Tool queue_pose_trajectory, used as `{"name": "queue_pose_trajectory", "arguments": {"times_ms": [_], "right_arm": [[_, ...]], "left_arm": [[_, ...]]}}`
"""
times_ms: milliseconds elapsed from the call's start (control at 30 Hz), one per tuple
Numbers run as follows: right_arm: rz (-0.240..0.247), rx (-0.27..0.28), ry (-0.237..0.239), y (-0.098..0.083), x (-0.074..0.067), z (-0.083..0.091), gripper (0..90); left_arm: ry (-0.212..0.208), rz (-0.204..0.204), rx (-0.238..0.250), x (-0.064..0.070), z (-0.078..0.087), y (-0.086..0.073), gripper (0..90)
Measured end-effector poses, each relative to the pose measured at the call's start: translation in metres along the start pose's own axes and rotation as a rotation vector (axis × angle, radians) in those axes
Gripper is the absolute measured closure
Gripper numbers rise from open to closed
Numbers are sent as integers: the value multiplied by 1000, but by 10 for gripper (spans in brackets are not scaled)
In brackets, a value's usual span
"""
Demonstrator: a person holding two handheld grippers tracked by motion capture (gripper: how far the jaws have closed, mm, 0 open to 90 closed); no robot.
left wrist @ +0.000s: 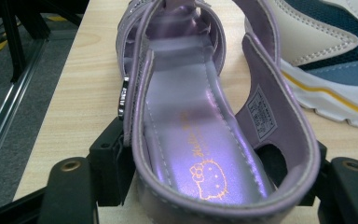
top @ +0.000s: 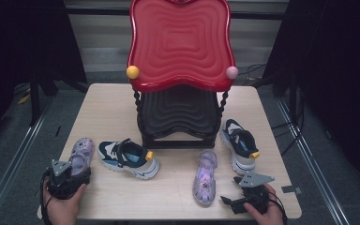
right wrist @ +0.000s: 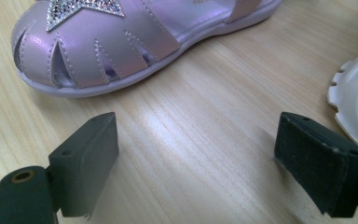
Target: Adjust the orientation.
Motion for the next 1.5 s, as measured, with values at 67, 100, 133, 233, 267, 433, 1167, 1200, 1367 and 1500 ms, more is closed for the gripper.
{"name": "queue_pose_trajectory", "arguments": {"times_ms": [67, 100, 133, 233, 267, 433, 1167, 1200, 1367, 1500], "right_arm": [[1, 0, 0, 0, 0, 0, 131], [0, 0, 0, 0, 0, 0, 131], [2, 0, -1, 0, 0, 0, 131], [0, 0, 0, 0, 0, 0, 131], [2, 1, -1, 0, 0, 0, 131], [-2, -1, -1, 0, 0, 0, 131], [2, 0, 0, 0, 0, 0, 131], [2, 0, 0, 0, 0, 0, 131], [-1, -1, -1, 0, 0, 0, 131], [1, 0, 0, 0, 0, 0, 131]], "left_arm": [[2, 0, 6, 0, 0, 0, 318], [5, -1, 7, 0, 0, 1, 318], [8, -7, 5, 1, -1, 1, 317], [16, -12, 7, 2, -1, 1, 303], [15, -10, 8, 3, -1, 2, 299], [23, -1, 17, 4, -4, 4, 298], [34, 24, 94, -1, 6, 10, 352], [42, 16, 94, -2, 7, 10, 352], [52, 24, 119, -4, 13, 14, 356], [49, 28, 141, -5, 19, 18, 357]]}}
Point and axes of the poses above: each handheld gripper's, and its own axes: z roughly backward along the jaws, y roughly out of its top, x roughly to its right, the point moved 6 cm from there along -z, roughly forward along the jaws, and after that the axes turned 1 degree about y, right-handed, at the moved point
